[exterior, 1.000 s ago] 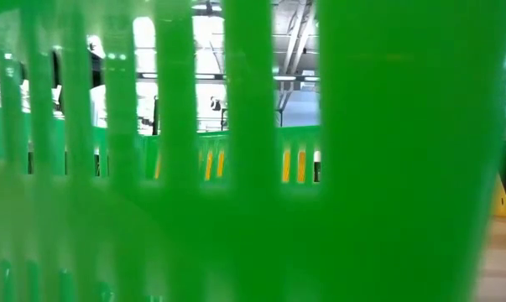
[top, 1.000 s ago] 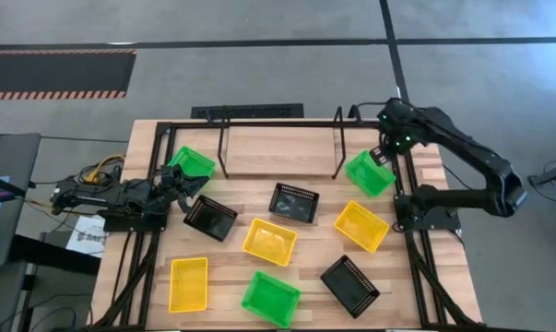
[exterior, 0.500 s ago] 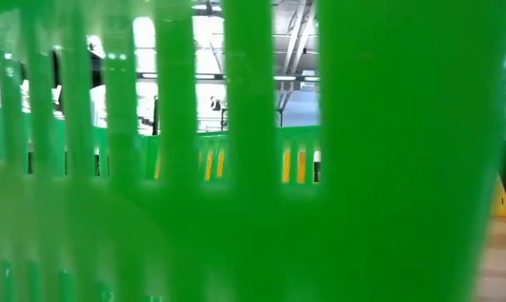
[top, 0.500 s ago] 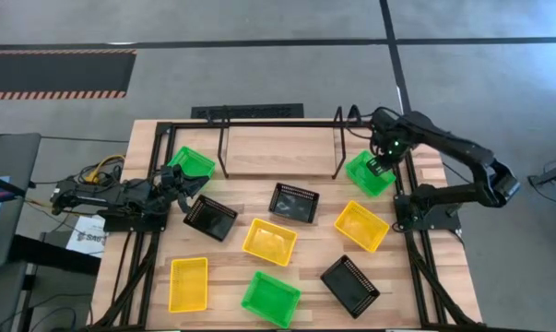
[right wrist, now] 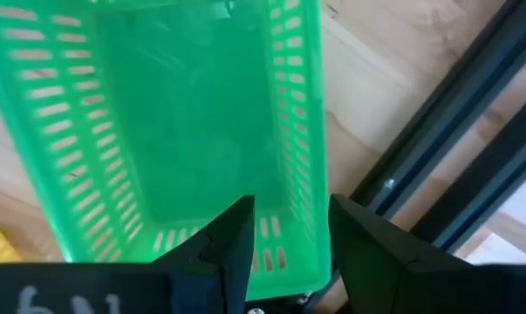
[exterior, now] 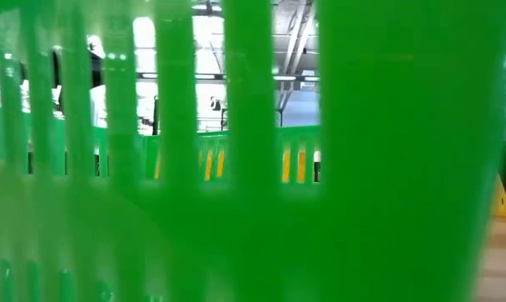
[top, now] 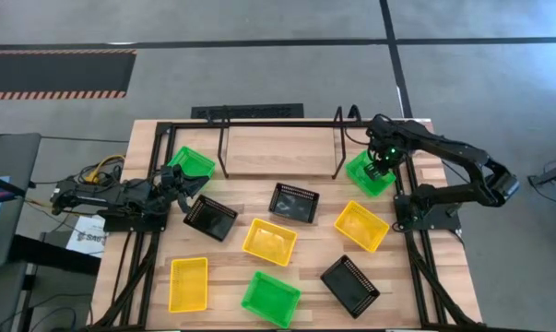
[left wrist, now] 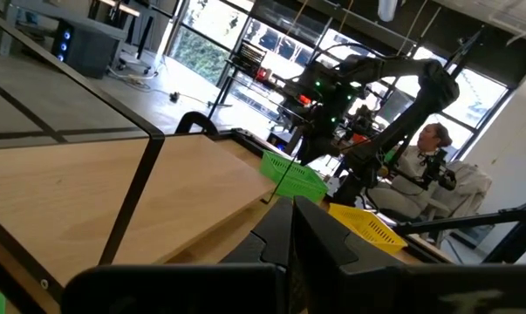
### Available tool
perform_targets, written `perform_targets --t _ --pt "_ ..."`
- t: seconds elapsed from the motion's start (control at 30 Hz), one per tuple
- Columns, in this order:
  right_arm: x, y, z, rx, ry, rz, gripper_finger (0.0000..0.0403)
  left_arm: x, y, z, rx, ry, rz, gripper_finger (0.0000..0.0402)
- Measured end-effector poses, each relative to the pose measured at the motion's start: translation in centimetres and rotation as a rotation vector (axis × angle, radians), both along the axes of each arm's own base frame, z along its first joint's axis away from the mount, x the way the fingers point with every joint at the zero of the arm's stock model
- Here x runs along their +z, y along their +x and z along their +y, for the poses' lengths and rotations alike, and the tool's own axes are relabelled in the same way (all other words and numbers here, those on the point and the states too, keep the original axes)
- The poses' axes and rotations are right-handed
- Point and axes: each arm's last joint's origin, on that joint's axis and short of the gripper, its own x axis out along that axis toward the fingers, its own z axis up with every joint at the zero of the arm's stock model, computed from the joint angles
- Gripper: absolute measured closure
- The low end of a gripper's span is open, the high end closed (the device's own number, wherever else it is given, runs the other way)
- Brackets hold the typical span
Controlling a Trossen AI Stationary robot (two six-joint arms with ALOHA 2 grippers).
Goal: Stack baskets on shelf by color
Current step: Put the top right green bin on the shelf
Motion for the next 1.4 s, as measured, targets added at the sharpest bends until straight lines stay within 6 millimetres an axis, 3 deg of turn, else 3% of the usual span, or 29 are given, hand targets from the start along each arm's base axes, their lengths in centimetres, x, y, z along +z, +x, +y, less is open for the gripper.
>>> perform_targets --t 0.67,1.17,1.3,1.4 --pt "-0.2 -0.4 -0.3 -0.227 0.017 -0.009 0.0232 0.0 0.0 0.0 -0.001 0.001 0.000 0.0401" --pt "-4.0 0.7 -1.7 -0.209 0.188 0.152 0.0232 0.0 0.0 -0.1 -0.029 0.002 0.000 0.0401" --pt "-4.2 0.7 -1.8 -0.223 0.182 0.176 0.0253 0.0 0.0 -0.1 -0.029 0.002 0.000 0.0401" --pt "-4.0 0.6 -1.8 -0.237 0.149 0.196 0.0294 0.0 0.0 -0.1 -0.029 0.002 0.000 0.0401"
